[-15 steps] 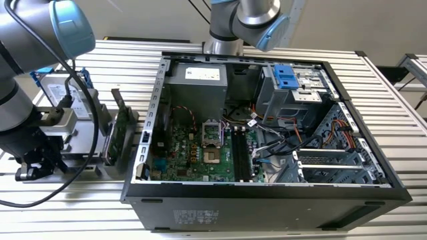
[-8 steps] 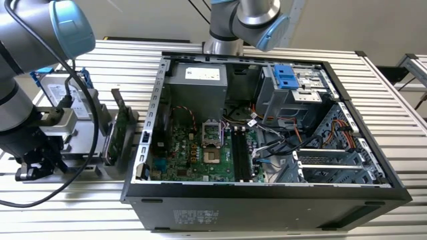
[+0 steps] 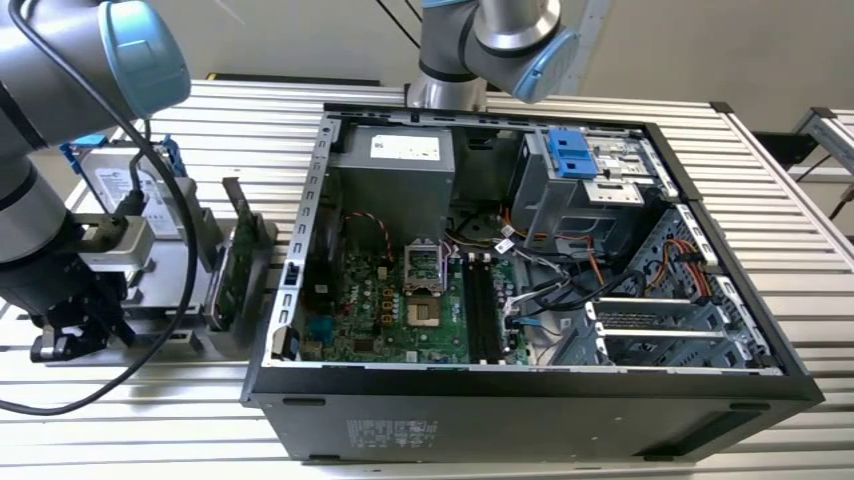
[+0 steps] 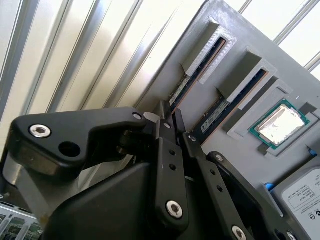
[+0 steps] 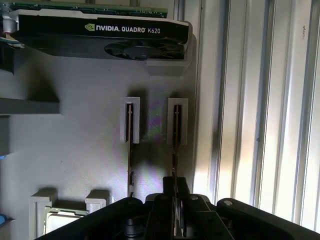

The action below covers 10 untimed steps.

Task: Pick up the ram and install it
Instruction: 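Pick up the ram and move it above insertion slot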

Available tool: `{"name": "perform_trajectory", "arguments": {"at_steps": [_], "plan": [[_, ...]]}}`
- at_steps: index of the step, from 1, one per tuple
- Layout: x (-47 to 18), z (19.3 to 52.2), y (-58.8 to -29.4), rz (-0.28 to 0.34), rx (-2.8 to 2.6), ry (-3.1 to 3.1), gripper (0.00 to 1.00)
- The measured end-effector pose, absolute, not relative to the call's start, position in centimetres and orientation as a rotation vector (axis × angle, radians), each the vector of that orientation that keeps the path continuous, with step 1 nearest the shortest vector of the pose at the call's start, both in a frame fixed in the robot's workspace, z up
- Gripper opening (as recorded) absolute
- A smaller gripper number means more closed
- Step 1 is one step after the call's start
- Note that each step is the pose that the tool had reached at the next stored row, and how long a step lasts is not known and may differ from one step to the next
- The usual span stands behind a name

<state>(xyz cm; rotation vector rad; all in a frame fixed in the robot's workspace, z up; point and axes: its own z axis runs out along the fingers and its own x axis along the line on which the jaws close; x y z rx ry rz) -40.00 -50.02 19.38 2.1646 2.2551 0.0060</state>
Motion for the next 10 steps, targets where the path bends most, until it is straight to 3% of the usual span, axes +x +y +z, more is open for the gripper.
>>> {"name": "perform_trajectory", "arguments": {"at_steps": [10], "plan": [[-40.0, 19.99, -50.02, 0.005, 2.165, 2.255, 0.0]]}}
